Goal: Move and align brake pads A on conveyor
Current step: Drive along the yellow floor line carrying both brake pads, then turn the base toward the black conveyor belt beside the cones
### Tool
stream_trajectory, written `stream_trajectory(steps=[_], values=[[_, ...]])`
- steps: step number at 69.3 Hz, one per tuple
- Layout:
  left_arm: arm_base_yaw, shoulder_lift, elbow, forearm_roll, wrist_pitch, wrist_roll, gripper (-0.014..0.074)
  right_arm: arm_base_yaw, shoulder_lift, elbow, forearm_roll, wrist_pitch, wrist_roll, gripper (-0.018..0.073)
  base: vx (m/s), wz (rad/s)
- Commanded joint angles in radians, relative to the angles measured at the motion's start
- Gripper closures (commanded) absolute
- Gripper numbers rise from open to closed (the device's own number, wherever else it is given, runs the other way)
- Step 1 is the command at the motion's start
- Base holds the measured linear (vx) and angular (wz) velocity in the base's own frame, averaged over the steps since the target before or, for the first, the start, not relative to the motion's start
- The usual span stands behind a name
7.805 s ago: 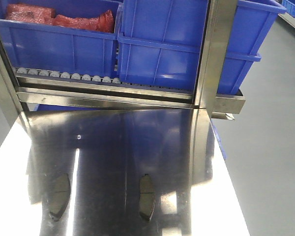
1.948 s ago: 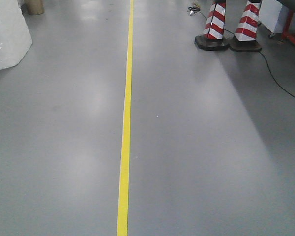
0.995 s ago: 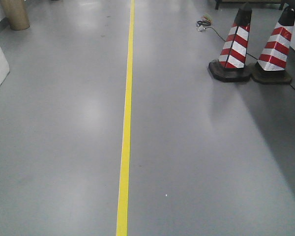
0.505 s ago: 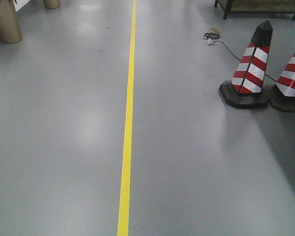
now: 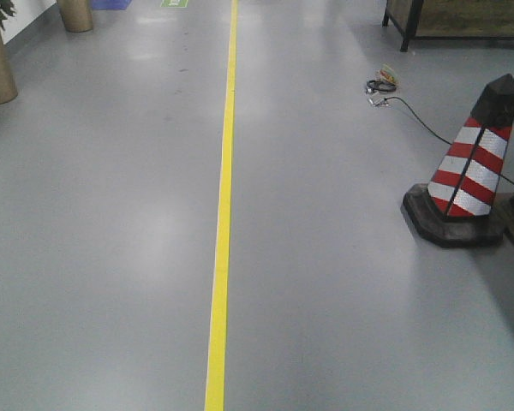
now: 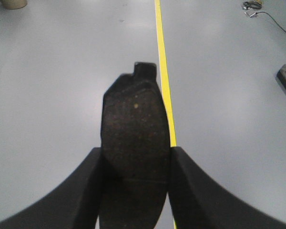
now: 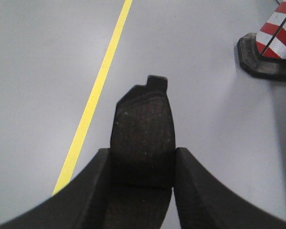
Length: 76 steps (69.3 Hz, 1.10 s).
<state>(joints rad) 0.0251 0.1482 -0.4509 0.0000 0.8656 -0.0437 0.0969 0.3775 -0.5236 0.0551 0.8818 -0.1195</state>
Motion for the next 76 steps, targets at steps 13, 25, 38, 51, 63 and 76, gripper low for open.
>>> stream_trajectory(steps=[13, 25, 38, 51, 63, 76], values=[[-0.004, 0.013, -0.029, 0.000, -0.092, 0.002, 0.0602, -0.007, 0.005, -0.028, -0.001, -0.082, -0.009, 0.0566, 0.73, -0.07], [-0.004, 0.013, -0.029, 0.000, -0.091, 0.002, 0.0602, -0.007, 0.006, -0.028, -0.001, -0.081, -0.009, 0.0566, 0.69, -0.03], [-0.004, 0.013, -0.029, 0.000, -0.091, 0.002, 0.0602, -0.007, 0.006, -0.028, -0.001, -0.082, -0.009, 0.0566, 0.64, 0.01], [-0.004, 0.013, -0.029, 0.000, -0.091, 0.002, 0.0602, -0.007, 0.007, -0.028, -0.001, -0.082, -0.009, 0.0566, 0.60, 0.01], [-0.004, 0.013, -0.029, 0.000, -0.091, 0.002, 0.0602, -0.007, 0.010, -0.028, -0.001, -0.082, -0.009, 0.0566, 0.52, -0.09], [-0.004, 0.013, -0.029, 0.000, -0.091, 0.002, 0.0602, -0.007, 0.011, -0.028, -0.001, -0.082, -0.009, 0.0566, 0.43, -0.29]])
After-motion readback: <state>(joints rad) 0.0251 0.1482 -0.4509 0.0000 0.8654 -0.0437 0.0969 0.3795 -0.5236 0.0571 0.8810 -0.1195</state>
